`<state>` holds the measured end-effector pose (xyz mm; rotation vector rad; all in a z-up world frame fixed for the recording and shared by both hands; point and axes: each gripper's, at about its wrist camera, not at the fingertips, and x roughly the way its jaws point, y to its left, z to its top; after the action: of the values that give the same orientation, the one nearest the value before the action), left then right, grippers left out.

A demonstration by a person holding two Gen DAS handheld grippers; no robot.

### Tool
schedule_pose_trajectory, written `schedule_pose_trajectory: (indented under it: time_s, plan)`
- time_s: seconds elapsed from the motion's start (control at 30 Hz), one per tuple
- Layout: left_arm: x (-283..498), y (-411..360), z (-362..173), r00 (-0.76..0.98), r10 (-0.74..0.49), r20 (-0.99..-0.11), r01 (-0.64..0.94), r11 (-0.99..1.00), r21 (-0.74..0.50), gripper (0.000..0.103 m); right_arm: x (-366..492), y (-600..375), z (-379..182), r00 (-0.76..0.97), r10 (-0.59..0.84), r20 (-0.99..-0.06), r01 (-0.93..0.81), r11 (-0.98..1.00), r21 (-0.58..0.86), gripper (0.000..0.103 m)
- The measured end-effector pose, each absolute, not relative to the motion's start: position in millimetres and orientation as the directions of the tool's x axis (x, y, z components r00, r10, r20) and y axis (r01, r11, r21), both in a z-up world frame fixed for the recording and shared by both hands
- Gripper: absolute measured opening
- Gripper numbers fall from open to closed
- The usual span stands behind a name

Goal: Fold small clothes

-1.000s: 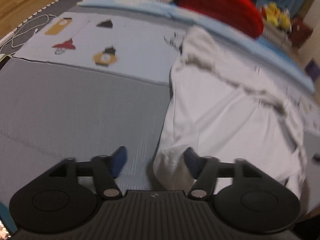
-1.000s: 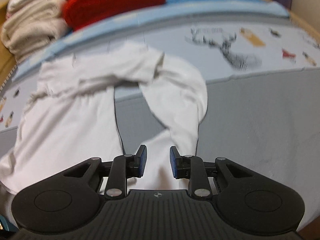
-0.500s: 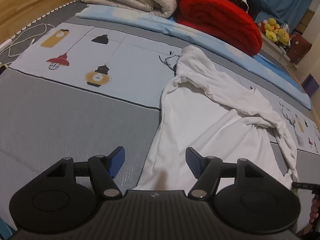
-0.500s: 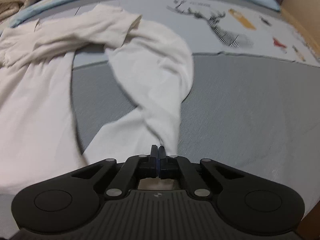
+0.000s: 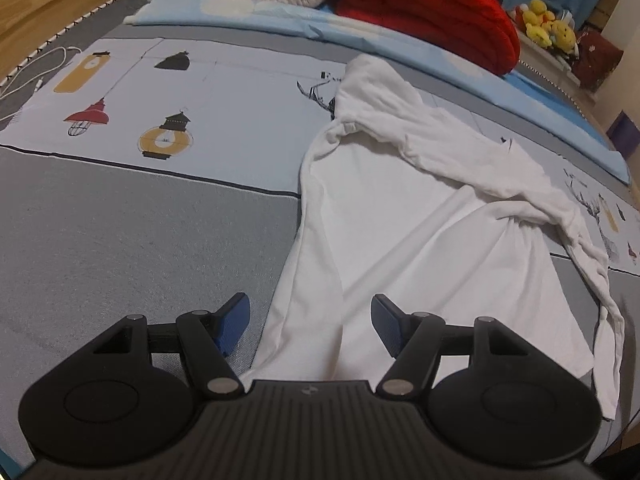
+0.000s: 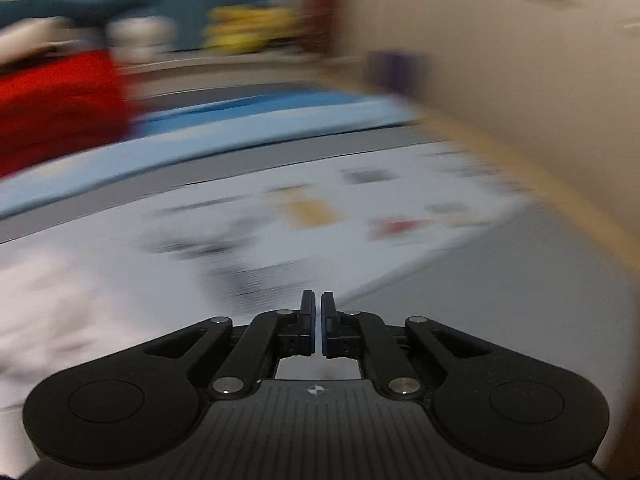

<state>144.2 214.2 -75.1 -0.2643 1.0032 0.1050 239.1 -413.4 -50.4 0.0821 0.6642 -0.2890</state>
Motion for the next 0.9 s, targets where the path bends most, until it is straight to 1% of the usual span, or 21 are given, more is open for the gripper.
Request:
schedule_pose_trajectory:
  time_s: [0.03, 0.1, 0.13, 0.17, 0.2, 0.23, 0.3, 0.4, 0.47, 0.5, 0.53, 0.57, 0.6, 0.63, 0.7, 0.73, 0.83, 0.9]
  plan:
    - [146, 215, -76, 0.532, -0.032, -0.846, -0.212, 0.962, -0.17, 0.072, 236, -396, -52, 0.76, -0.091, -0.643, 0.157, 0.987, 0.045, 0.004]
    - [149, 215, -80, 0.517, -0.024, -0.855, -0.224, 0.961, -0.163, 0.072, 229, -354, -56, 0.723, 0.146, -0.675, -0.076, 0.988, 0.132, 0.01]
    - [150, 214, -82, 0.507, -0.022, -0.861, -0.225, 0.962, -0.157, 0.072, 225, -337, -59, 0.689, 0.224, -0.69, -0.153, 0.975, 0.163, 0.018]
    - [150, 212, -85, 0.493, -0.019, -0.87, -0.222, 0.964, -0.147, 0.072, 221, -319, -66, 0.632, 0.305, -0.713, -0.23, 0.952, 0.204, 0.024]
    - [150, 211, -87, 0.481, -0.017, -0.876, -0.216, 0.967, -0.137, 0.072, 219, -304, -74, 0.571, 0.353, -0.741, -0.277, 0.933, 0.231, 0.032]
    - [149, 210, -89, 0.473, -0.017, -0.881, -0.21, 0.969, -0.131, 0.072, 217, -292, -83, 0.52, 0.367, -0.772, -0.297, 0.924, 0.239, 0.035]
    - [147, 210, -92, 0.464, -0.021, -0.886, -0.202, 0.971, -0.129, 0.072, 211, -270, -104, 0.416, 0.359, -0.836, -0.323, 0.917, 0.234, 0.035]
    - [142, 215, -96, 0.45, -0.025, -0.893, -0.211, 0.968, -0.134, 0.072, 202, -252, -117, 0.352, 0.335, -0.874, -0.34, 0.916, 0.214, 0.035]
    - [139, 216, -99, 0.436, -0.033, -0.899, -0.211, 0.968, -0.138, 0.07, 195, -245, -117, 0.356, 0.312, -0.881, -0.358, 0.916, 0.18, 0.026]
    - [138, 216, -102, 0.426, -0.036, -0.904, -0.204, 0.97, -0.134, 0.065, 194, -244, -119, 0.367, 0.3, -0.88, -0.368, 0.916, 0.159, 0.009]
    - [138, 216, -105, 0.414, -0.033, -0.91, -0.196, 0.973, -0.124, 0.056, 192, -242, -119, 0.372, 0.295, -0.88, -0.375, 0.915, 0.148, 0.004]
    - [137, 215, -109, 0.399, -0.022, -0.917, -0.189, 0.976, -0.106, 0.048, 189, -242, -117, 0.379, 0.292, -0.878, -0.375, 0.916, 0.143, 0.004]
    - [136, 215, -112, 0.385, -0.012, -0.923, -0.184, 0.979, -0.089, 0.026, 186, -244, -115, 0.39, 0.284, -0.876, -0.372, 0.919, 0.132, 0.004]
    - [135, 215, -114, 0.374, -0.005, -0.928, -0.179, 0.981, -0.077, 0.009, 183, -245, -108, 0.405, 0.276, -0.872, -0.361, 0.924, 0.125, 0.004]
    - [128, 218, -111, 0.391, 0.011, -0.92, -0.189, 0.98, -0.069, 0.005, 181, -256, -93, 0.44, 0.283, -0.853, -0.301, 0.941, 0.157, 0.003]
    - [125, 220, -106, 0.408, 0.012, -0.913, -0.196, 0.978, -0.075, 0.005, 176, -266, -81, 0.461, 0.287, -0.839, -0.26, 0.948, 0.182, 0.003]
    - [108, 226, -87, 0.474, -0.066, -0.878, -0.198, 0.964, -0.179, 0.005, 153, -298, -49, 0.511, 0.269, -0.816, -0.149, 0.963, 0.224, 0.003]
    - [94, 221, -76, 0.505, -0.114, -0.855, -0.147, 0.965, -0.216, 0.005, 127, -323, -33, 0.512, 0.27, -0.815, -0.094, 0.961, 0.26, 0.003]
